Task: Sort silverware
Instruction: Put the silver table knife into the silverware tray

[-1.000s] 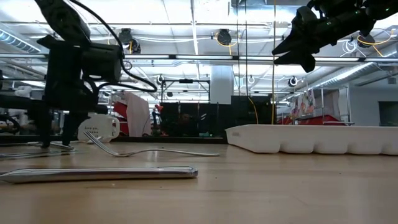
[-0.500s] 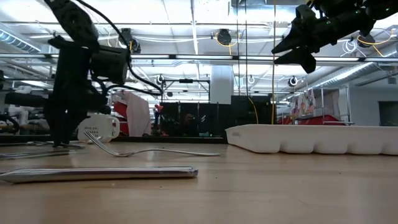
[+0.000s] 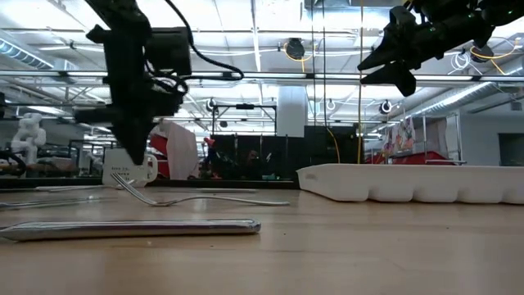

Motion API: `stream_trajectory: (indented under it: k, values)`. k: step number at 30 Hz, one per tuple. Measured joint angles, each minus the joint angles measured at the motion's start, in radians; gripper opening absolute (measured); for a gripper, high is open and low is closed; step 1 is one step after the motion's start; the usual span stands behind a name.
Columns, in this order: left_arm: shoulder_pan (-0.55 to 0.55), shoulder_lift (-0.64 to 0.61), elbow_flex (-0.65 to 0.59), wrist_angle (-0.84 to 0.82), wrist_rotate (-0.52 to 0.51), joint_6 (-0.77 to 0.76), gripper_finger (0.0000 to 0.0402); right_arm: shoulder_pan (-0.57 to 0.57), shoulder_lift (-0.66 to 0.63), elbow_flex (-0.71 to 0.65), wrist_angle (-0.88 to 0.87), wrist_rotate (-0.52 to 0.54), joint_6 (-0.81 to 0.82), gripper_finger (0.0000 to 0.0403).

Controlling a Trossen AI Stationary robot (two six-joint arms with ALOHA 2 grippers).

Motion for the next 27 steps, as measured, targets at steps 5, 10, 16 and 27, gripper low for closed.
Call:
stream_trajectory:
  k: [5,10,16,27]
  values:
    - [0.092,0.019,0.032,0.183,0.028,-0.446,0.0005,0.000,0.000,0.000,0.000,-0.001,0.001,0.0173]
    - [0.161,0.032,0.049,0.288,0.079,-0.738,0.0043,0.000,0.000,0.000,-0.002,-0.002,-0.002,0.0193]
    - [0.193,0.033,0.062,0.192,0.092,-0.778,0.0122,0.003,0.000,0.000,-0.006,-0.030,-0.006,0.0224]
    - [0.197,0.183,0.062,0.193,0.162,-0.807,0.0231,0.033,0.000,0.000,-0.008,-0.045,-0.038,0.0236]
